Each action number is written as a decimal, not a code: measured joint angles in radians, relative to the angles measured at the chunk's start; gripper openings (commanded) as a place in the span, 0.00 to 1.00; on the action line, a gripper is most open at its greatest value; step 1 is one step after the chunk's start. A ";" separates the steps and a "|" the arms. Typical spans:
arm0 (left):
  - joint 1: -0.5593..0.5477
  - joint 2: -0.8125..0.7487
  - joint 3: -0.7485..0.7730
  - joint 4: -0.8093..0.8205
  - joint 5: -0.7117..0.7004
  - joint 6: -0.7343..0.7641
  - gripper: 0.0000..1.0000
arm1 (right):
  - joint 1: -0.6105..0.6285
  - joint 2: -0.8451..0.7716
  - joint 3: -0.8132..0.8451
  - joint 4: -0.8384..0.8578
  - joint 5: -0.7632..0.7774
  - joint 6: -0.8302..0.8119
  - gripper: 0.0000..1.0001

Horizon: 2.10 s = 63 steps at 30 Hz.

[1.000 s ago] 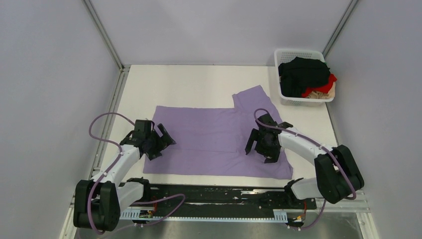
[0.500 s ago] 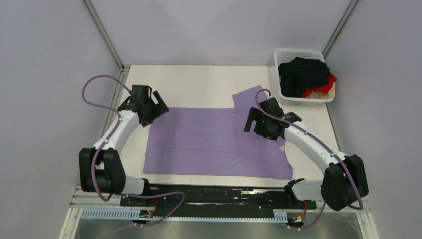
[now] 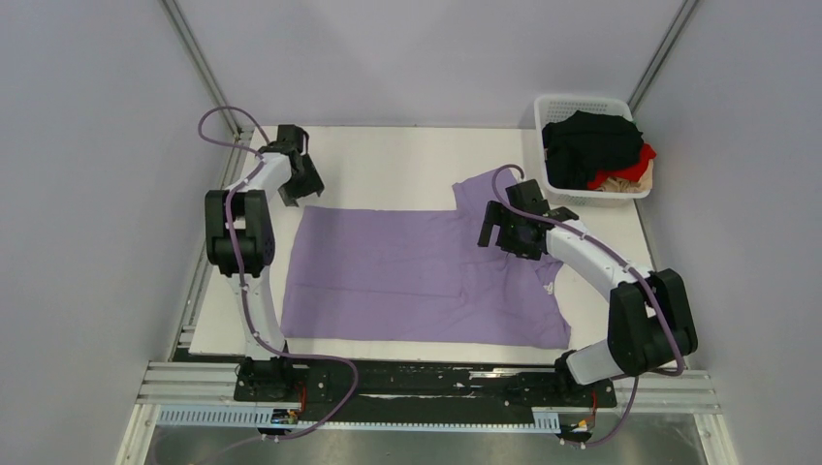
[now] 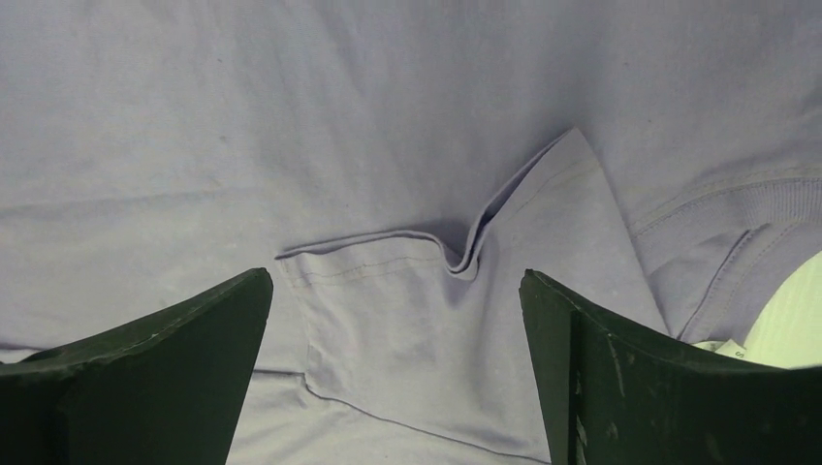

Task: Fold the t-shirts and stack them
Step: Grab the side of the flattened tshirt furthest away from the robot with both arms

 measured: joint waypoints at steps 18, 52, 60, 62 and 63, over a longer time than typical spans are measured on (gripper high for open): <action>-0.018 0.084 0.037 -0.101 -0.045 0.046 0.21 | -0.008 0.014 0.002 0.017 0.039 -0.031 1.00; -0.051 -0.053 -0.060 -0.145 -0.035 0.063 0.00 | -0.130 0.949 1.004 0.108 0.216 -0.249 0.65; -0.053 -0.056 -0.063 -0.144 -0.025 0.061 0.00 | -0.130 0.878 0.887 0.137 0.216 -0.261 0.03; -0.053 -0.062 -0.063 -0.145 -0.024 0.061 0.00 | -0.130 0.876 0.887 0.134 0.215 -0.264 0.00; -0.053 -0.068 -0.064 -0.145 -0.024 0.061 0.00 | -0.130 0.874 0.887 0.132 0.214 -0.262 0.00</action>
